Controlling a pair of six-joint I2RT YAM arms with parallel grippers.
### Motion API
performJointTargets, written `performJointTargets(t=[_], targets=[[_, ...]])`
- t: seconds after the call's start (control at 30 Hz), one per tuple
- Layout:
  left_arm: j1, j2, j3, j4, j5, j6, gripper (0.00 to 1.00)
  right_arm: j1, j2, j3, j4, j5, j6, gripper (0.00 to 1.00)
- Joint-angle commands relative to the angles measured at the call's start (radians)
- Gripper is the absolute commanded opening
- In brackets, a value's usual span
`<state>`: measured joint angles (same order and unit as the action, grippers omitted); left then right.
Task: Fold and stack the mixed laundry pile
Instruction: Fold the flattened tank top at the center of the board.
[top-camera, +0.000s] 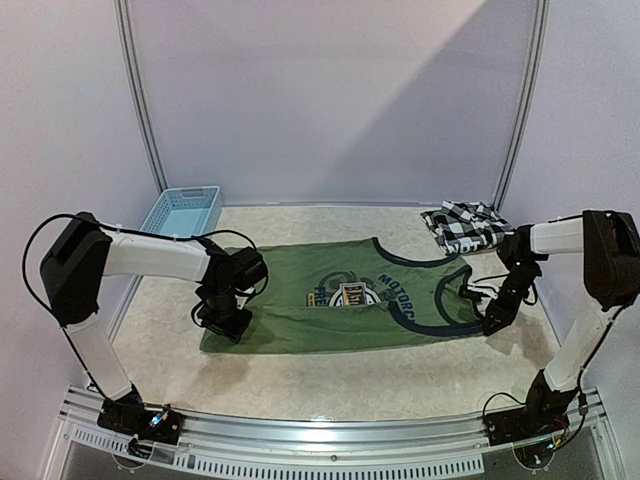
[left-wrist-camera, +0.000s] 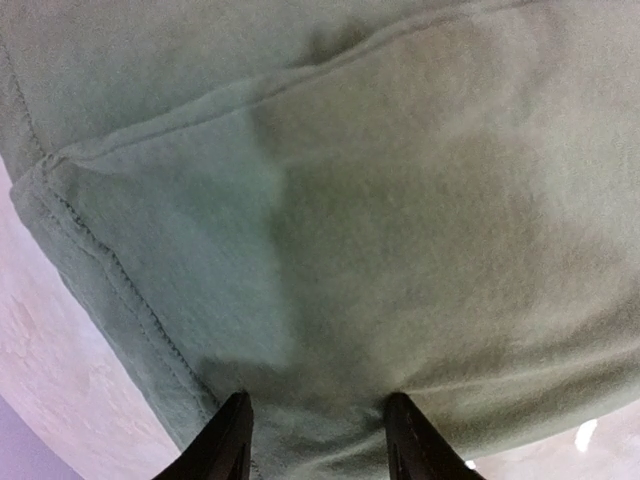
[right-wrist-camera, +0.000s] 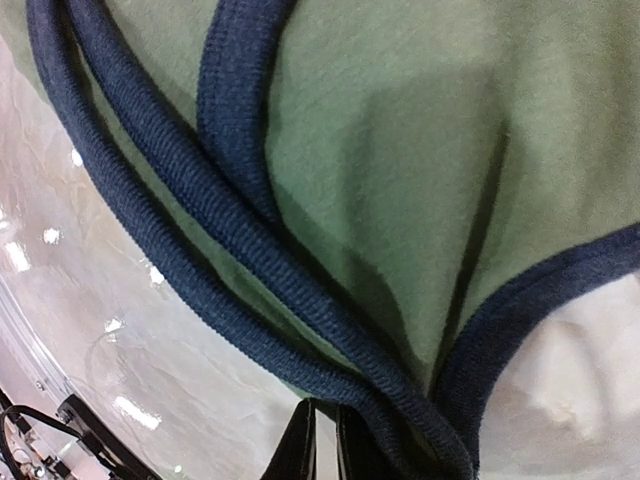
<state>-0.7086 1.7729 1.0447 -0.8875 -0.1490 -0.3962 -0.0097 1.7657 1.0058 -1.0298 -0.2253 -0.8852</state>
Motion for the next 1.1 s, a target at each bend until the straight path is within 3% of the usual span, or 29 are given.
performJointTargets(t=[0.0,0.33,0.53,0.73,1.07], targets=[[-0.04,-0.007,-0.052,-0.112,0.015,-0.04,0.46,0.052,0.002,-0.068,-0.01,0.07,0.027,0.09],[-0.046,0.009,-0.028,-0.111,-0.012,-0.019,0.46,0.058,-0.074,0.075,-0.135,-0.04,0.053,0.12],[-0.046,-0.015,-0.039,-0.119,-0.03,-0.004,0.46,0.018,-0.178,0.124,-0.179,-0.03,0.007,0.43],[-0.046,-0.02,-0.043,-0.113,-0.036,0.005,0.46,-0.043,-0.13,0.074,-0.12,0.034,-0.022,0.53],[-0.046,-0.032,-0.049,-0.116,-0.046,0.013,0.46,-0.046,0.003,0.08,-0.055,0.022,0.024,0.51]])
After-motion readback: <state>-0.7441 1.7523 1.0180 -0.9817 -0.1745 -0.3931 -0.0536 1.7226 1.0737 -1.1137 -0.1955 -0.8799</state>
